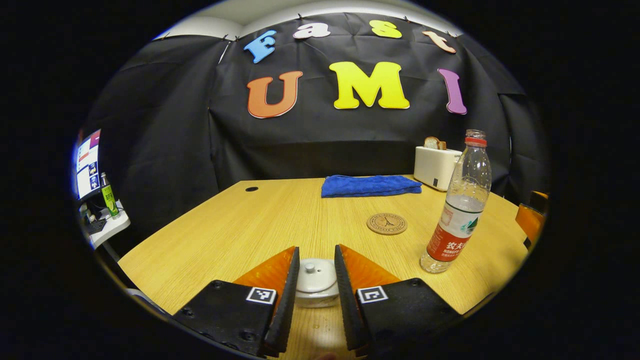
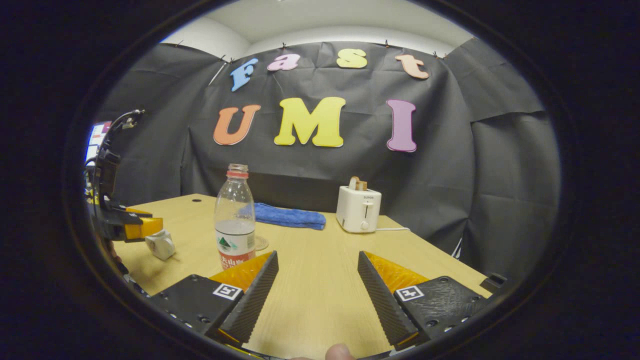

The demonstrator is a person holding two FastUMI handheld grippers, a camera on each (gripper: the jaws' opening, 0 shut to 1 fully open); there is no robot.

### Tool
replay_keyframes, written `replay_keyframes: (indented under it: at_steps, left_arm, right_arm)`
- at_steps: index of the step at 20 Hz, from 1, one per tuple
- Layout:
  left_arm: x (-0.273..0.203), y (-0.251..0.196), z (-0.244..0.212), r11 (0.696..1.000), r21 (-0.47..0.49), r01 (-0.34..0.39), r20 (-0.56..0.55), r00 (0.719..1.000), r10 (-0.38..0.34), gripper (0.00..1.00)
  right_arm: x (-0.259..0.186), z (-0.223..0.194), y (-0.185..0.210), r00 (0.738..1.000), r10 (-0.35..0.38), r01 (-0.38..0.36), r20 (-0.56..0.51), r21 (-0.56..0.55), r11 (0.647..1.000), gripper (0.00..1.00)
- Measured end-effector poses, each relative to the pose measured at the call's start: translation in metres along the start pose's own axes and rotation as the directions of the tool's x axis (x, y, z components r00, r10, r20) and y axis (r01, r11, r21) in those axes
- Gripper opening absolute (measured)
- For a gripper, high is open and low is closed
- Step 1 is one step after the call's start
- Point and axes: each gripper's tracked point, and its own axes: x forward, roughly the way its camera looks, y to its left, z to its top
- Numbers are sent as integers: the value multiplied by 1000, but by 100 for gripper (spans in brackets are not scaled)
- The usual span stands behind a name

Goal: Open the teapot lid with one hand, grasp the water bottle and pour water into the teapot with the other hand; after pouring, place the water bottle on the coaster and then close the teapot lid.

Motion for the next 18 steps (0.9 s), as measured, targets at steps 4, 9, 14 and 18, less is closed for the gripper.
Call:
replay_keyframes:
  at_steps: [4, 9, 14, 18]
  left_arm:
    - [6, 4, -1, 1000, -12, -20, -3, 1000, 20, 30]
    - [7, 6, 2, 999, -32, -13, 7, 1000, 13, 7]
    - [5, 10, 5, 999, -40, 14, 20, 1000, -13, 3]
    - [-6, 13, 22, 998, -52, 26, 58, 998, -23, 3]
  right_arm:
    - [2, 1, 23, 995, 101, -101, -5, 22, 995, 96]
    - [11, -5, 50, 982, 186, -186, -41, 10, 983, 96]
    - [18, -9, 69, 970, 232, -231, -69, 22, 973, 96]
    - [24, -8, 82, 965, 254, -253, -65, 18, 967, 98]
